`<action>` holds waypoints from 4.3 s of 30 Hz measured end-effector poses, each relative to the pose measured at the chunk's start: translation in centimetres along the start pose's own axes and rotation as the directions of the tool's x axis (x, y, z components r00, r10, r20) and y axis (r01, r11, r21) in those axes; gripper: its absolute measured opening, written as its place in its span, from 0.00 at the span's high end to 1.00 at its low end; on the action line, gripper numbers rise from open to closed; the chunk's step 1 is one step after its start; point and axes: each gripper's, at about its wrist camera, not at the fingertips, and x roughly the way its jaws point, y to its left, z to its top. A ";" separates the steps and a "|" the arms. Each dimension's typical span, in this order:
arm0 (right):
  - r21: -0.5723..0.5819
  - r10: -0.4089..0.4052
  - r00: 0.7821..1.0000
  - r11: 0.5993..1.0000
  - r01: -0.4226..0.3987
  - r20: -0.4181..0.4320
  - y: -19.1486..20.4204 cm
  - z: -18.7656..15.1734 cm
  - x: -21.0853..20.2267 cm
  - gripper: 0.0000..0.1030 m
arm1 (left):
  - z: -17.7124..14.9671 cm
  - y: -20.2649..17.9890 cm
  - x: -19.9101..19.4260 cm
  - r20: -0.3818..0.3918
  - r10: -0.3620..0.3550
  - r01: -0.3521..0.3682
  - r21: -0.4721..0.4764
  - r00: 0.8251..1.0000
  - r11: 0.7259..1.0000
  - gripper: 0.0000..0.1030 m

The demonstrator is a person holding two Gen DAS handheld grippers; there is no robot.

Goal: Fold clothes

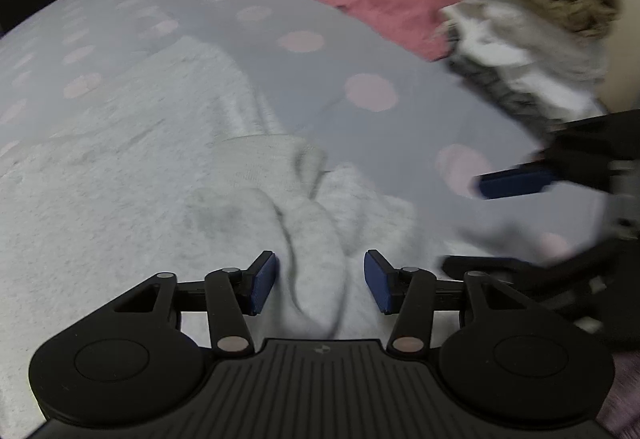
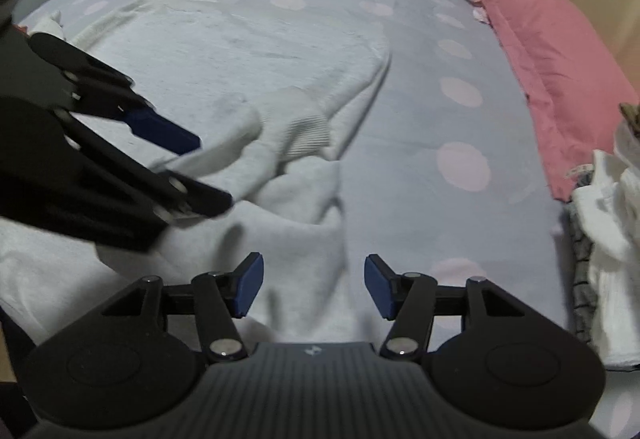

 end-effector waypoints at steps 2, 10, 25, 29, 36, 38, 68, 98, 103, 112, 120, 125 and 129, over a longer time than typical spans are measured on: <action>-0.011 -0.016 1.000 1.000 0.016 0.006 -0.2 -0.1 0.2 0.40 | 0.1 0.5 1.0 -0.018 -0.005 0.004 -0.026 1.000 1.000 0.68; -0.002 -0.003 1.000 1.000 0.003 0.018 -0.9 -0.8 0.0 0.39 | -1.1 3.7 -3.6 0.100 0.003 0.016 -0.186 0.995 0.982 0.94; 0.013 0.150 0.987 0.989 -0.150 -0.062 1.0 -1.5 2.2 0.39 | -13.3 11.2 -13.4 0.028 0.084 -0.059 -0.500 0.996 0.864 0.94; 0.029 0.151 0.985 0.988 -0.149 -0.080 0.8 -1.8 2.7 0.39 | -16.8 11.3 -11.8 -0.108 0.030 -0.082 -0.520 0.994 0.850 0.94; 0.044 0.155 0.985 0.987 -0.153 -0.069 1.2 -1.3 2.3 0.38 | -18.0 11.9 -13.6 -0.108 0.031 -0.084 -0.538 0.994 0.839 0.87; 0.038 0.153 0.986 0.988 -0.151 -0.064 1.4 -1.1 2.2 0.38 | -18.0 11.7 -14.3 -0.081 0.029 -0.068 -0.530 0.996 0.845 0.78; 0.056 -0.016 0.997 0.998 0.020 -0.078 -2.4 7.6 4.0 0.37 | -13.3 12.6 -10.4 0.010 0.087 -0.076 -0.376 0.996 0.923 0.94; -0.066 0.003 0.976 0.998 -0.018 -0.217 -0.5 9.7 8.6 0.85 | -13.8 13.6 -11.6 0.107 0.071 -0.019 -0.427 0.992 0.904 0.94; -0.091 -0.218 0.944 0.975 0.201 -0.248 -3.3 8.8 9.4 1.00 | -13.3 13.1 -12.3 0.140 0.074 -0.010 -0.409 0.987 0.913 0.95; 0.245 -0.029 0.976 0.966 0.083 -0.214 -7.9 7.5 8.6 0.82 | -12.8 12.8 -11.2 0.099 0.092 -0.044 -0.409 0.991 0.911 0.95; 0.409 0.176 0.974 0.907 -0.105 -0.141 -8.0 7.0 8.8 0.52 | -13.1 13.2 -11.9 0.113 0.144 -0.083 -0.429 0.983 0.900 0.96; 0.461 0.274 0.952 0.868 -0.184 -0.134 -7.6 6.6 11.0 0.54 | -12.7 12.9 -12.5 0.144 0.148 -0.075 -0.418 0.979 0.905 0.96; 0.440 0.277 0.944 0.880 -0.176 -0.178 -6.4 6.8 12.5 0.75 | -12.5 13.1 -12.7 0.153 0.145 -0.067 -0.428 0.977 0.901 0.96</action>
